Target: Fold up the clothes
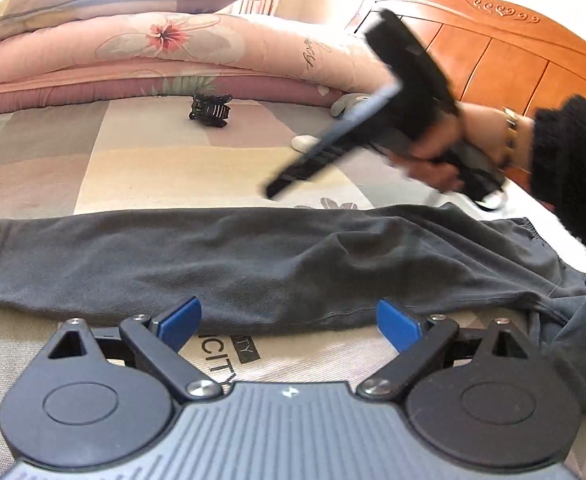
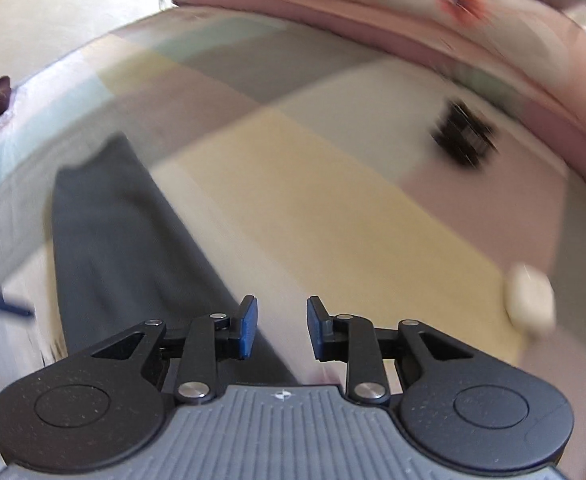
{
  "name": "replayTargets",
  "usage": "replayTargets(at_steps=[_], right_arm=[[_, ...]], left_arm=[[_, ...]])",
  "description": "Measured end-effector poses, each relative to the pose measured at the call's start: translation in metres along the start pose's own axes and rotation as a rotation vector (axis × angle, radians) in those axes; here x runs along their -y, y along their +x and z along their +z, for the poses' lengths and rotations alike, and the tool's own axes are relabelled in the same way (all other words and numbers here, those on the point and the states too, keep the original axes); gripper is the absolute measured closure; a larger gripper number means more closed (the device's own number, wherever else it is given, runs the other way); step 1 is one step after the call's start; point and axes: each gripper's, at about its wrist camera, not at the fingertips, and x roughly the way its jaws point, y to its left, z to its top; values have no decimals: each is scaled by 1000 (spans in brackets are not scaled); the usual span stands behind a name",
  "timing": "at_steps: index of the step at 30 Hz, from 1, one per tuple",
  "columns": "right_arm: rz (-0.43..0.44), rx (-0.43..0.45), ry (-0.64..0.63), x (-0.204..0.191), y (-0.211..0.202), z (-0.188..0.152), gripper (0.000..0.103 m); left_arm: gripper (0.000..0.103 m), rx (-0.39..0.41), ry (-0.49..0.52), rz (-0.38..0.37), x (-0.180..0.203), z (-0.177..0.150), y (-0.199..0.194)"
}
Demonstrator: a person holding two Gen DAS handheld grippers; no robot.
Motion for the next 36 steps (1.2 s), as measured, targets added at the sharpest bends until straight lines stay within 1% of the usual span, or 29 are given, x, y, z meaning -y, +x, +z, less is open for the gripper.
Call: replayTargets(at_steps=[3, 6, 7, 9, 10, 11, 12, 13, 15, 17, 18, 22, 24, 27, 29, 32, 34, 36], right_arm=[[-7, 2, 34, 8, -2, -20, 72], [-15, -1, 41, 6, 7, -27, 72], [-15, -7, 35, 3, 10, -29, 72], [-42, -10, -18, -7, 14, -35, 72], [-53, -4, -43, -12, 14, -36, 75], [-63, 1, -65, -16, 13, -37, 92], [-73, 4, -71, -18, 14, -36, 100], [-95, 7, -68, -18, 14, -34, 100], [-117, 18, -23, -12, 14, -28, 99], [-117, 29, 13, -9, 9, -26, 98], [-114, 34, 20, -9, 6, -26, 94], [-151, 42, 15, -15, -16, -33, 86], [-173, 58, 44, -16, -33, -41, 78], [-198, 88, 80, -21, -60, -61, 73], [-199, 98, 116, -26, -77, -78, 73], [-169, 78, 139, -41, -91, -112, 73], [-131, 49, 151, -53, -93, -133, 73], [-101, 32, 131, -69, -91, -150, 73]], left_arm=[[9, -19, 3, 16, 3, -1, 6], [9, -33, 8, 28, 4, -2, 12], [9, -36, 9, 31, 3, -3, 13], [9, -41, 6, 36, 2, -3, 15], [9, -44, 2, 37, 1, -4, 16], [9, -44, 0, 40, 1, -4, 16], [9, -44, -2, 43, 0, -4, 16], [9, -44, -2, 44, 0, -4, 16], [9, -42, -1, 45, 1, -4, 16], [9, -39, -1, 49, 1, -5, 16], [9, -39, -4, 49, 0, -5, 16], [9, -33, -17, 51, -1, -4, 16], [9, -32, -20, 52, -1, -4, 17], [8, -34, -19, 54, 0, -5, 17], [8, -36, -15, 56, 1, -5, 17], [8, -38, -9, 59, 4, -4, 18], [8, -39, -5, 61, 5, -4, 18], [8, -42, -5, 57, 5, -4, 19]])
